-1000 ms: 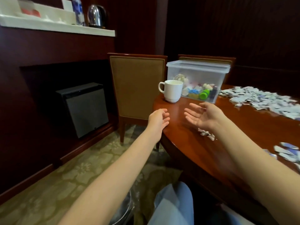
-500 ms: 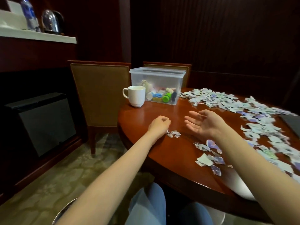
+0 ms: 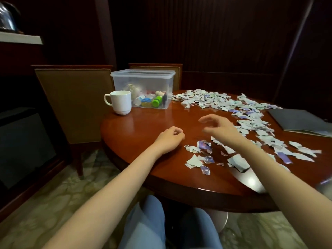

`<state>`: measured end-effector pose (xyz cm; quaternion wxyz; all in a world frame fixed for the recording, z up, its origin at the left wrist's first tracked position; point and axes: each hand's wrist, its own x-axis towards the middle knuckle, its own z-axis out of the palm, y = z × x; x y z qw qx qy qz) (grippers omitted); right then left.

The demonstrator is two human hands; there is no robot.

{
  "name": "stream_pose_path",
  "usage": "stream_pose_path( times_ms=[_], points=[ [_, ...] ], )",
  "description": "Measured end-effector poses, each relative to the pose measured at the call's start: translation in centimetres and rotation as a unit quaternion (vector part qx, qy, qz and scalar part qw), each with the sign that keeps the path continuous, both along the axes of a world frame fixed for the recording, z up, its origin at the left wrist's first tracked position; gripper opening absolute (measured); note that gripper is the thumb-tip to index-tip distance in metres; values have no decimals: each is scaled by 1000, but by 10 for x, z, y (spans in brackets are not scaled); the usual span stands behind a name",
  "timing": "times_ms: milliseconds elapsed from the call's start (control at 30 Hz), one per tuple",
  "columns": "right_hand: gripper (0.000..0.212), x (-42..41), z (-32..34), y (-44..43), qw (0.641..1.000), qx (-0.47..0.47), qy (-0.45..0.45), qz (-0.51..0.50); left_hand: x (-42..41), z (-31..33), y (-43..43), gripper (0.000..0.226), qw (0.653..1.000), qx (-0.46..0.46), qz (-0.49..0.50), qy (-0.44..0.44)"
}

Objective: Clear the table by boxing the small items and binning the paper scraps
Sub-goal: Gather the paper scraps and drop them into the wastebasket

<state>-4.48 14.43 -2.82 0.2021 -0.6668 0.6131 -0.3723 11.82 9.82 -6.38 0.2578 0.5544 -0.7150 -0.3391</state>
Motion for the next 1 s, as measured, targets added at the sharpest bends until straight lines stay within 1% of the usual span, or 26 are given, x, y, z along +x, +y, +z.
stream_pose_path(
  times_ms=[33,100,167,233,300,400,500,567,633,733,800,867,933,1000],
  points=[
    [41,-5,0,5,996,8,67,54,1,0,1,26,1000,4,-10,10],
    [71,-12,0,15,977,99,129,137,4,4,4,30,999,9,-29,40],
    [94,-19,-6,17,953,184,172,170,5,8,8,31,997,19,-50,57],
    [104,-23,-15,14,936,213,224,169,7,10,10,37,993,47,-92,50],
    [104,-24,-21,8,936,214,242,144,9,9,12,49,984,68,-166,13],
    [102,-23,-23,1,942,188,261,99,9,9,18,71,968,56,-242,-39],
    [99,-22,-26,-3,941,166,289,55,-1,6,24,93,961,12,-256,-106],
    [95,-24,-28,-3,937,153,313,22,-9,2,25,102,956,-23,-253,-144],
    [93,-28,-29,0,936,160,314,-6,-16,0,24,104,959,-44,-247,-133],
    [92,-34,-33,0,942,197,268,-38,-24,-3,18,102,964,-65,-233,-106],
    [88,-32,-37,-6,942,188,274,-39,-26,-5,14,101,968,-71,-221,-97],
    [79,-26,-35,-11,956,153,250,-2,-27,-6,10,102,970,-76,-213,-90],
    [68,-16,-30,-14,973,130,182,56,-26,-7,7,102,972,-79,-205,-79],
    [62,-8,-28,-14,981,126,113,93,-25,-8,3,104,975,-82,-196,-65]
  ],
)
